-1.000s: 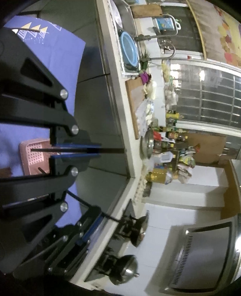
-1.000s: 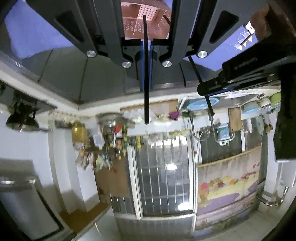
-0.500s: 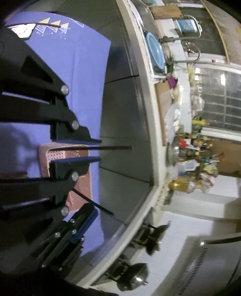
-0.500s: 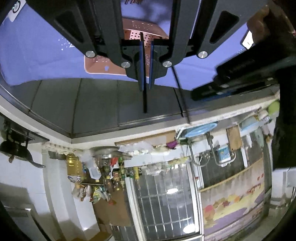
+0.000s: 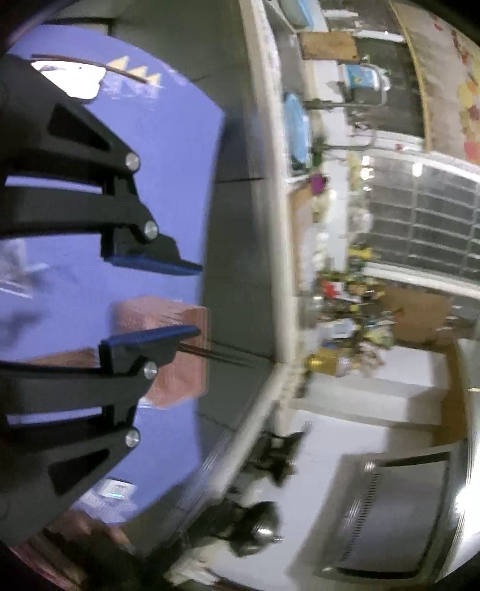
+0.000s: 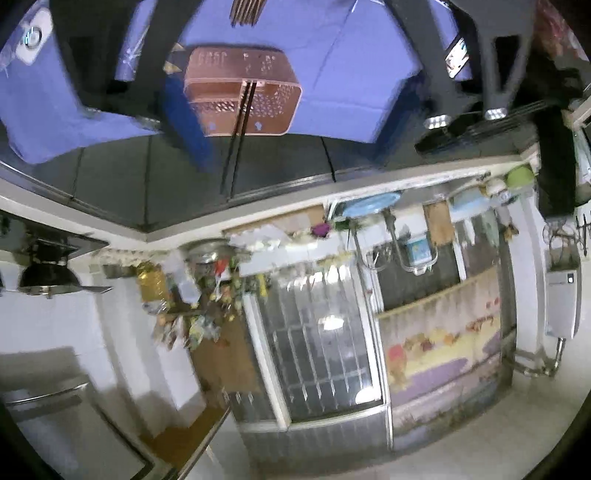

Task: Organize utensils
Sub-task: 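Bring both open grippers back down to the chopstick bundle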

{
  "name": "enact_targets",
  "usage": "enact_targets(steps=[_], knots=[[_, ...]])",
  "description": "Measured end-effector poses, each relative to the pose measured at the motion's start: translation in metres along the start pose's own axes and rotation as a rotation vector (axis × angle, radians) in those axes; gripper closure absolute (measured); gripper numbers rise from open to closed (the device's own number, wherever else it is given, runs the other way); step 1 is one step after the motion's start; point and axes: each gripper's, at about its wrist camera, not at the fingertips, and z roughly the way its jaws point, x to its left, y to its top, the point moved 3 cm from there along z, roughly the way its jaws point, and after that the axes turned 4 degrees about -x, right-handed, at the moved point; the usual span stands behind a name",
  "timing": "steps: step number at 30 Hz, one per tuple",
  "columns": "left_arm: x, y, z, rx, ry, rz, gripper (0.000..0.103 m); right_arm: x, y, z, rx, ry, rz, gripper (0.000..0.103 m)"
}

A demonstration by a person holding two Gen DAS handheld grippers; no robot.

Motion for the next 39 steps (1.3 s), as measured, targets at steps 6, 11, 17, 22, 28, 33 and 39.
enact_targets(steps=[6,11,17,22,28,33,39], knots=[[-0.005,-0.104,0.036,0.298,-0.051,0.036,0.077,-0.03,-0.082,-0.032,0.207,-0.073,0.066,0.013],[-0.029,-0.16,0.055,0.457,-0.151,0.034,0.077,-0.04,-0.169,-0.03,0.519,-0.13,0.096,0.061],[-0.068,-0.187,0.067,0.527,-0.238,0.104,0.077,-0.03,-0.212,-0.025,0.659,-0.128,0.079,0.069],[-0.078,-0.205,0.08,0.575,-0.219,0.129,0.078,-0.026,-0.233,-0.022,0.723,-0.153,0.033,0.069],[-0.082,-0.208,0.082,0.565,-0.198,0.137,0.079,-0.025,-0.236,-0.023,0.722,-0.163,-0.005,0.07],[-0.086,-0.208,0.085,0.55,-0.163,0.151,0.079,-0.026,-0.234,-0.021,0.714,-0.214,-0.055,0.07],[-0.086,-0.206,0.085,0.557,-0.153,0.147,0.079,-0.023,-0.238,-0.021,0.723,-0.234,-0.086,0.07]])
